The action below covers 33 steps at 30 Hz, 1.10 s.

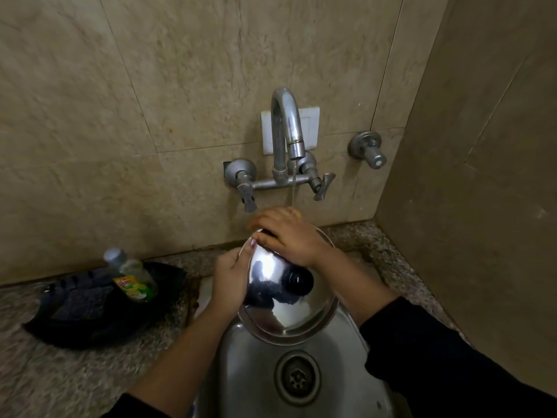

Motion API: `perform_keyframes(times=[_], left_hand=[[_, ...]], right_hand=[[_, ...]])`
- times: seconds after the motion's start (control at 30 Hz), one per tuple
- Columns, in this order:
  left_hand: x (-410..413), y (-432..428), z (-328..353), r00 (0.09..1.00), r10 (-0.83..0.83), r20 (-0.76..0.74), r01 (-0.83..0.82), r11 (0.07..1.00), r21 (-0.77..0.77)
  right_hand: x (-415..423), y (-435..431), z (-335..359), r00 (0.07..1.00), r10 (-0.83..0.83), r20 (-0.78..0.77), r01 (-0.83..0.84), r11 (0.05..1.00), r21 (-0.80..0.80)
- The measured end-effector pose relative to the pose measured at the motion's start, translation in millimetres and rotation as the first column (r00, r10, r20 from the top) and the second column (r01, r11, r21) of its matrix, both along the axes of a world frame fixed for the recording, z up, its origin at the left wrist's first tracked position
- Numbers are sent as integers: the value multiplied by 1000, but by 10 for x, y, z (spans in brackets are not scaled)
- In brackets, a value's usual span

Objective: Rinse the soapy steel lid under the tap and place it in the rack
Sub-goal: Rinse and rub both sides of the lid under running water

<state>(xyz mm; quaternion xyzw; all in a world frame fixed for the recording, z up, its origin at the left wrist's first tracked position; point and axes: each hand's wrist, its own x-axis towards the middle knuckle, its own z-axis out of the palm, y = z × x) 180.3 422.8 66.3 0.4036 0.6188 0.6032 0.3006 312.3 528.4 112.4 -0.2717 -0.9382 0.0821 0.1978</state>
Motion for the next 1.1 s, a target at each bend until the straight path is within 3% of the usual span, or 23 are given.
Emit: perform_keyframes(times=[0.07, 0.1, 0.17, 0.23, 0.3, 0.37, 0.43, 0.53, 0.63, 0.8, 0.9, 1.03, 1.1], left_hand=[[46, -24, -24, 995, 53, 81, -57, 997, 45], [52, -45, -57, 985, 106, 137, -115, 992, 60], [24, -89, -102, 946, 194, 260, -213, 976, 47], [-62, -109, -109, 949, 168, 268, -164, 986, -37], [-158, -108, -53, 990, 17, 141, -4, 996, -91], [-200, -69, 56, 989, -150, 13, 150, 983, -103], [-176, 7, 183, 983, -161, -84, 149, 979, -138], [-137, 77, 247, 997, -71, 22, 73, 991, -116], [-129, 23, 146, 991, 75, 111, -64, 992, -107], [-122, -41, -35, 905, 297, 305, -257, 952, -165], [-55, -58, -125, 884, 350, 310, -297, 932, -205], [-39, -100, -205, 911, 319, 262, -273, 942, -197], [-41, -116, -219, 929, 278, 243, -237, 954, -182]], right_hand=[[25, 26, 24, 997, -48, -53, 46, 998, -40], [96, 38, 5, 972, -176, -155, 156, 979, -134], [265, 71, -72, 820, -501, -276, 413, 852, -322], [350, 100, -149, 719, -636, -279, 498, 752, -432], [355, 109, -144, 760, -614, -214, 464, 743, -482], [290, 102, -51, 859, -504, -89, 417, 790, -450], [172, 67, 40, 930, -365, -25, 329, 864, -381], [59, -13, 86, 948, -296, -114, 254, 924, -287], [144, -90, -80, 945, -284, -160, 272, 958, -94], [287, -607, -648, 886, -446, -128, 436, 895, -97], [257, -895, -872, 882, -450, -139, 435, 892, -123], [394, -513, -691, 884, -464, -64, 452, 881, -141], [410, -342, -552, 929, -370, -17, 365, 923, -121]])
